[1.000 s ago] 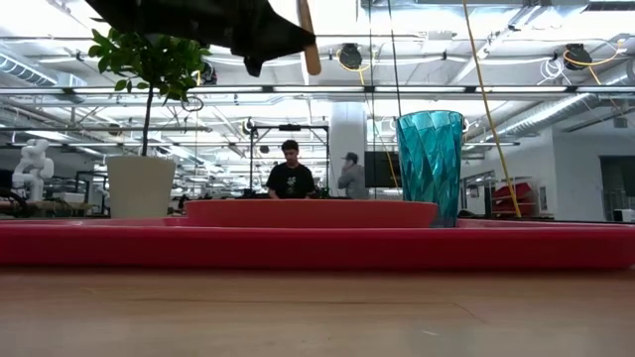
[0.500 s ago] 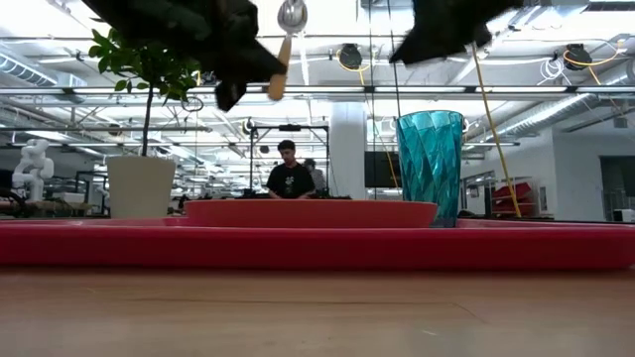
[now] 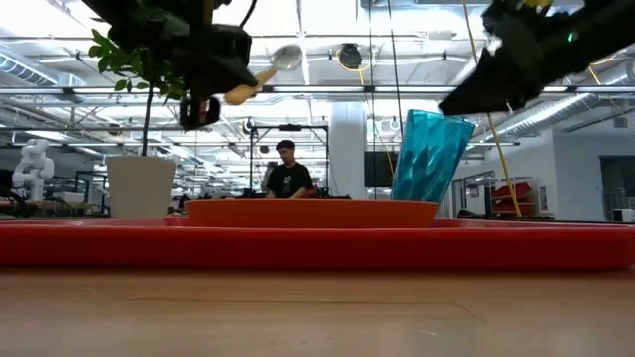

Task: Pick and place plate/cup/fork/spoon on tray
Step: Put the yellow spoon on the red tray to the left of the orange plate

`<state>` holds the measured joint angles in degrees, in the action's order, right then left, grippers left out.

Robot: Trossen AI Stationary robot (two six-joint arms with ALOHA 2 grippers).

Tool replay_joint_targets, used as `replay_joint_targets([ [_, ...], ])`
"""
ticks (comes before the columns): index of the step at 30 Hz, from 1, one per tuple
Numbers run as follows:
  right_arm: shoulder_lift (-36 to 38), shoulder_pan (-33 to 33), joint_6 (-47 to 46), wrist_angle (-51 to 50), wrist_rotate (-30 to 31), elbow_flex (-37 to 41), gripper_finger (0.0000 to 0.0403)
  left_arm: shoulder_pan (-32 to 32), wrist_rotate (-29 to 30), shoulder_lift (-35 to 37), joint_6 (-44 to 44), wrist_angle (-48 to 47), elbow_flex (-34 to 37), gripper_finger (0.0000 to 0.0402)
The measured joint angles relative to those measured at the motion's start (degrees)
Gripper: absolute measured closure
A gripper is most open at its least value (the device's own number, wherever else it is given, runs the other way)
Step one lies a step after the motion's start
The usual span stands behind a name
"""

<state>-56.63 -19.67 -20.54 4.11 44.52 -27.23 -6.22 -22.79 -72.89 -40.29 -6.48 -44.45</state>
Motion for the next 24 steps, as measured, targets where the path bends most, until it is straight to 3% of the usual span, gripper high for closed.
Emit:
replay_joint_targets([
  [7,4.5,-3.9,6.5,4.6,0.3,-0.1,0.0191,-0.3,1.7,1.4,-1.9,-0.2,0.1,0.0371],
  [24,4.0,-4.5,4.9,4.7,2.2,-0.1,0.0191,1.0,1.8,2.0,2.5,-1.3,0.1,0.0371],
])
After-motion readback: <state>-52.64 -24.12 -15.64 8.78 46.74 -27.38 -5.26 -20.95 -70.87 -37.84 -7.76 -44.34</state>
